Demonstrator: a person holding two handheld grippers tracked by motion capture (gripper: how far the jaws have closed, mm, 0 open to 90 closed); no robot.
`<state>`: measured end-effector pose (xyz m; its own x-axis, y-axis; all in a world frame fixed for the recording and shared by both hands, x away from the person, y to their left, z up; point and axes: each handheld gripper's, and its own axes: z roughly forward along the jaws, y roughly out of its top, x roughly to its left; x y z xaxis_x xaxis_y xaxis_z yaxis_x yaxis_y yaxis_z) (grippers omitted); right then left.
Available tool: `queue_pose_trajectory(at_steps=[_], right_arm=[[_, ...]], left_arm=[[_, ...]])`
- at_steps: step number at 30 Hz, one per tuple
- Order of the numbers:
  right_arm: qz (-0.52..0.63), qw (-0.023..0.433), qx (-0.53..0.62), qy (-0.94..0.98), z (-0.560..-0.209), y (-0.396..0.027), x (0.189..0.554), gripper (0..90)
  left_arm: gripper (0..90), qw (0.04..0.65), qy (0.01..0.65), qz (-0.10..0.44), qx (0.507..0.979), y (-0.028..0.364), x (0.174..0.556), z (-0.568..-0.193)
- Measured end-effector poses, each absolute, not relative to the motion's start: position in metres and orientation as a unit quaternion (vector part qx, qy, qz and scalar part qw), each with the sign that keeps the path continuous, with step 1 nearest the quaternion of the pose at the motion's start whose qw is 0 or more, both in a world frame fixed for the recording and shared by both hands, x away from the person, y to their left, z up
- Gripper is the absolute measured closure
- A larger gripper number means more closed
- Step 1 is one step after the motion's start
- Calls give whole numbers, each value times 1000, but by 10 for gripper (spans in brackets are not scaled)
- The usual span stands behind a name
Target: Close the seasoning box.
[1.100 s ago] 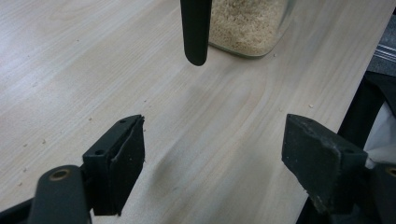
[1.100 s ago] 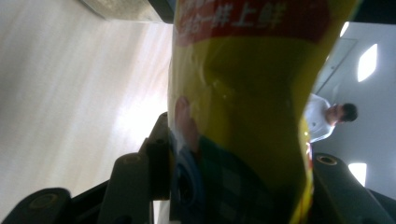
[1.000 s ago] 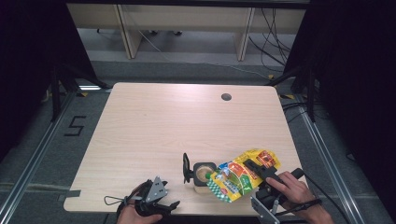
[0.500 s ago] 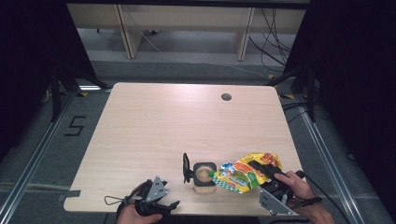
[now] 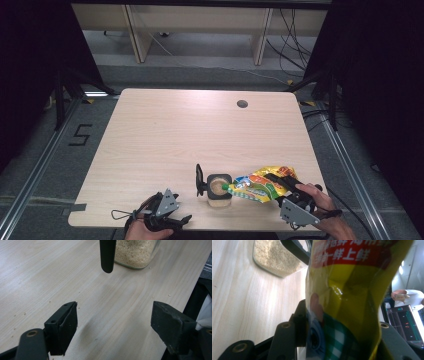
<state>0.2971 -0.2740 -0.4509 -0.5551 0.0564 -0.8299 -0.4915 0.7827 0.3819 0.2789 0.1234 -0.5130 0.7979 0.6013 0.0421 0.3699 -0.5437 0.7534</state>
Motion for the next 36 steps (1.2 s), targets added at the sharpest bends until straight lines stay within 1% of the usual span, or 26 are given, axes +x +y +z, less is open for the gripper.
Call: queue_pose_trajectory(at_steps=[1, 2, 4, 5, 6, 13, 17, 18, 28, 31, 32, 34, 35, 36], right_arm=[[299, 454, -151, 826, -448, -274, 299, 570], [307, 450, -131, 828, -451, -275, 299, 570], [311, 446, -133, 829, -451, -276, 301, 570], [321, 437, -119, 832, -452, -276, 301, 571], [320, 441, -127, 829, -451, -276, 303, 571], [375, 397, -74, 834, -453, -281, 312, 577], [382, 399, -56, 832, -453, -286, 321, 579], [389, 388, -49, 834, -453, -287, 323, 579], [483, 302, 43, 821, -465, -299, 354, 585], [496, 285, 60, 818, -470, -299, 362, 586], [497, 283, 62, 818, -471, -299, 365, 586], [510, 266, 79, 814, -475, -299, 374, 587], [511, 268, 76, 813, -475, -299, 379, 587], [516, 257, 90, 812, -478, -299, 382, 587]], left_arm=[[213, 386, 280, 150, 866, 123, 279, -513], [213, 386, 280, 150, 866, 124, 279, -513], [213, 386, 281, 150, 866, 123, 279, -513], [213, 386, 281, 150, 866, 123, 279, -513], [213, 383, 278, 151, 868, 124, 279, -513], [217, 383, 280, 151, 867, 124, 279, -513], [218, 384, 283, 149, 866, 124, 279, -514], [218, 378, 278, 152, 870, 125, 280, -514], [217, 378, 282, 150, 869, 125, 280, -515], [218, 375, 269, 155, 874, 125, 282, -515], [217, 377, 275, 151, 871, 125, 281, -515], [218, 375, 281, 151, 870, 125, 281, -516], [217, 379, 283, 149, 868, 125, 281, -516], [218, 379, 284, 150, 868, 125, 280, -516]])
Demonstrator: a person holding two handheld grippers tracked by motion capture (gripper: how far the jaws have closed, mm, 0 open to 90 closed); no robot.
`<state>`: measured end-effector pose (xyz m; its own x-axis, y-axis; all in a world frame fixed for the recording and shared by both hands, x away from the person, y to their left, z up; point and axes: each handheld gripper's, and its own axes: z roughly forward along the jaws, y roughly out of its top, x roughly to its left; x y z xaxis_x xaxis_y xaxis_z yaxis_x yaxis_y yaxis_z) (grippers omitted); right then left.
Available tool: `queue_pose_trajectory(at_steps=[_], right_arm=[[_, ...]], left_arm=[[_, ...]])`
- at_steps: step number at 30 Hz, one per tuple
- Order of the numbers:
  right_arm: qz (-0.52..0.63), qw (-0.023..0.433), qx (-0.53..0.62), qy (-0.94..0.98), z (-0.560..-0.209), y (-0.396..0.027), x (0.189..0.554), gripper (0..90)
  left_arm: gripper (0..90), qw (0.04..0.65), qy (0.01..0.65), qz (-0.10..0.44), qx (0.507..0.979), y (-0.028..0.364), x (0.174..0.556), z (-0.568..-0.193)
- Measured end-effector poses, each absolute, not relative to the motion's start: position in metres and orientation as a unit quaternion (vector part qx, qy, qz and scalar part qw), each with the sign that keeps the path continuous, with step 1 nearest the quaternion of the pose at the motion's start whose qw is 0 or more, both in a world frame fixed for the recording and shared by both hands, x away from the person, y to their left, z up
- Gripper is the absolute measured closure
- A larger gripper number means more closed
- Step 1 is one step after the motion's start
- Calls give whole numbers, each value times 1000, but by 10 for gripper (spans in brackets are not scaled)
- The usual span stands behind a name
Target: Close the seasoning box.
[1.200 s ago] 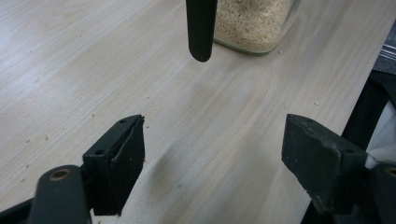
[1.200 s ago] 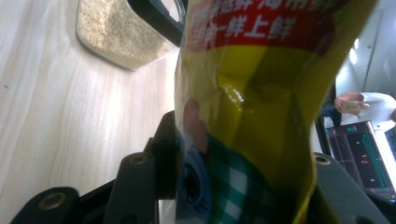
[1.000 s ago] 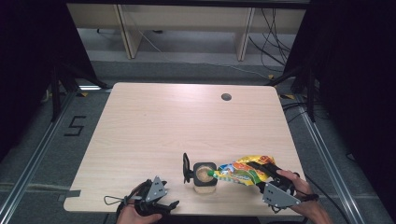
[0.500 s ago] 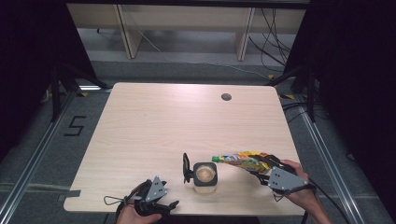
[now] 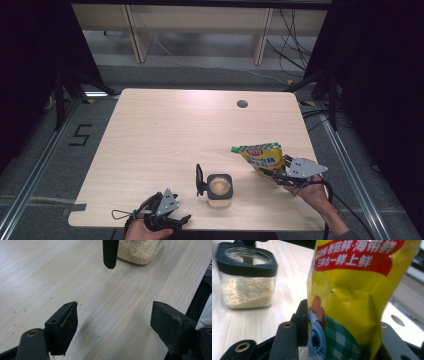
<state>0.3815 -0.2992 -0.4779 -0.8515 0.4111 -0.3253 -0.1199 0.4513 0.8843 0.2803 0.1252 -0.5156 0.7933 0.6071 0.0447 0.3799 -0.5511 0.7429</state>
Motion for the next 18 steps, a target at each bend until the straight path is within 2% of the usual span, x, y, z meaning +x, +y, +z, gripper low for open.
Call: queue_pose_trajectory(at_steps=[9, 18], right_arm=[[514, 250, 113, 813, -485, -304, 393, 587], [511, 241, 148, 812, -483, -307, 389, 579]], left_arm=[[217, 377, 281, 152, 869, 126, 280, -515], [217, 377, 282, 156, 868, 127, 280, -514]])
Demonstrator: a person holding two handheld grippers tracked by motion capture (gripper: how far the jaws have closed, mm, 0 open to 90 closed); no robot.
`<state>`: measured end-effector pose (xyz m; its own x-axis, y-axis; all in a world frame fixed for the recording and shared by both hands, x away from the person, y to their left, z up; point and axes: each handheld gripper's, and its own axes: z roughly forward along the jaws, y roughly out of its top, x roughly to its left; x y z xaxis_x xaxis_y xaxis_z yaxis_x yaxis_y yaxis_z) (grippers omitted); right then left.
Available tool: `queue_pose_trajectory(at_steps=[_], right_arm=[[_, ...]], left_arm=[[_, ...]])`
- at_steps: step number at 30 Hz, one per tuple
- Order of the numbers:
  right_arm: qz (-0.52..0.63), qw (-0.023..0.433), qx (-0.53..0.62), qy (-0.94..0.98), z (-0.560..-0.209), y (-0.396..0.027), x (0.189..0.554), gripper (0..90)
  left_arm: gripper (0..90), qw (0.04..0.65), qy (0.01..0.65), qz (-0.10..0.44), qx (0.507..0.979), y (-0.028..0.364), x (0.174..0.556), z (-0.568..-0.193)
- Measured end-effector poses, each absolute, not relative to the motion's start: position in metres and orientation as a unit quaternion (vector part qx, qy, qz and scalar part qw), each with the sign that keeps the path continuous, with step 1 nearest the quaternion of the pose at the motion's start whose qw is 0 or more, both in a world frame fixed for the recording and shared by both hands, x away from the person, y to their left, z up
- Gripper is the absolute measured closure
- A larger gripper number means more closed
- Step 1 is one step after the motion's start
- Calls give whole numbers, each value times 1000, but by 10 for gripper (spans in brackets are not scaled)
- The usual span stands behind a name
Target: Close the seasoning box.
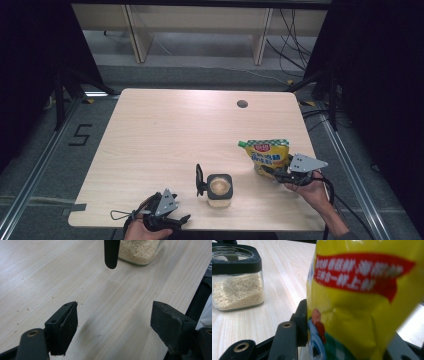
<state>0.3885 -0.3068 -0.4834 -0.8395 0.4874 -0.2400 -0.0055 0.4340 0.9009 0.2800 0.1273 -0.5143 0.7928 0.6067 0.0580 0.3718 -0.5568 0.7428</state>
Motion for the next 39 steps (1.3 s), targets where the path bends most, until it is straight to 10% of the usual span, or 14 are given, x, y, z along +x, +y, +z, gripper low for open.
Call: queue_pose_trajectory(at_steps=[39], right_arm=[[508, 252, 296, 769, -464, -342, 317, 258]], left_arm=[[218, 382, 292, 160, 862, 130, 281, -513]])
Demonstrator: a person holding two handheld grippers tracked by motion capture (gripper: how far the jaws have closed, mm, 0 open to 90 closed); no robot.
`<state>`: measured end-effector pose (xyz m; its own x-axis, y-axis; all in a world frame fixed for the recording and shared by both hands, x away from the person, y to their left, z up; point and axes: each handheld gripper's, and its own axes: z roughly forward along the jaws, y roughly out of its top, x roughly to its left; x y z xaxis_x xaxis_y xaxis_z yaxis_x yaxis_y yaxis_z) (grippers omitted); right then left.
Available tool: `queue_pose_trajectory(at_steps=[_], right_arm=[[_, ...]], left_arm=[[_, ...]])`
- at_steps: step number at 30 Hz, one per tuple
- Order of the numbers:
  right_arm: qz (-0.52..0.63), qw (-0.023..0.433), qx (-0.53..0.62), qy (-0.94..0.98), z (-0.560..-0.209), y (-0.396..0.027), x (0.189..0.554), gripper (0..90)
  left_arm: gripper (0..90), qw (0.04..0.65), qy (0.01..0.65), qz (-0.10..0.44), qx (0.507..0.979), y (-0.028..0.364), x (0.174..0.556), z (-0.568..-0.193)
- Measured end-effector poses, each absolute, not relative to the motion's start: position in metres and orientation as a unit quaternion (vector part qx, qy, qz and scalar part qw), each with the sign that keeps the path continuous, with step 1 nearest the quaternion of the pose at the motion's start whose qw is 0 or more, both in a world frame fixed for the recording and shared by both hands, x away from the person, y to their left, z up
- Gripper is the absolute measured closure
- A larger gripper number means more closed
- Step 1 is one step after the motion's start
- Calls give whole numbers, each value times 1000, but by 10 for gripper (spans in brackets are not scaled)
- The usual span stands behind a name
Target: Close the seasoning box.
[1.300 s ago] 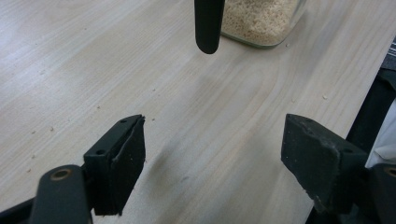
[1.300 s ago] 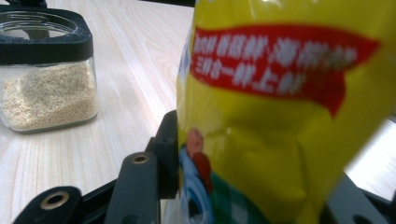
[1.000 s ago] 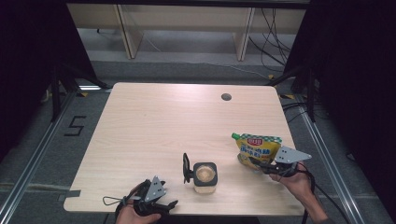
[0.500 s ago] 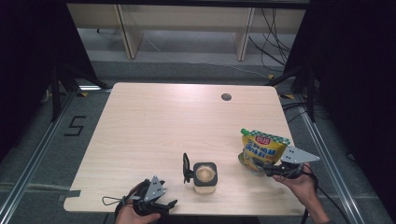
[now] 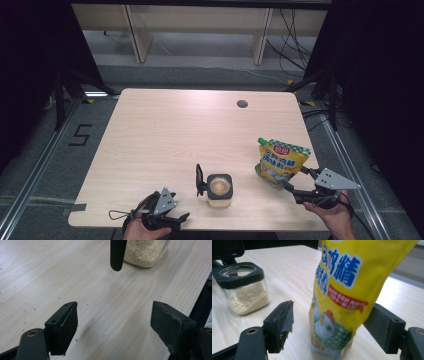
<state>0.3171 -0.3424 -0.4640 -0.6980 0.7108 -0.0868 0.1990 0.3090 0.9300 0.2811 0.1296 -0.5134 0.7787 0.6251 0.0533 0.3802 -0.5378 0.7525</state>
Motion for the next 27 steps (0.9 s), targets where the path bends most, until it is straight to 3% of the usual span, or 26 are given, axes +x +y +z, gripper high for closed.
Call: queue_pose_trajectory(at_steps=[27], right_arm=[[417, 255, 307, 817, -472, -339, 291, 262]], left_arm=[[226, 393, 305, 162, 852, 133, 282, -508]])
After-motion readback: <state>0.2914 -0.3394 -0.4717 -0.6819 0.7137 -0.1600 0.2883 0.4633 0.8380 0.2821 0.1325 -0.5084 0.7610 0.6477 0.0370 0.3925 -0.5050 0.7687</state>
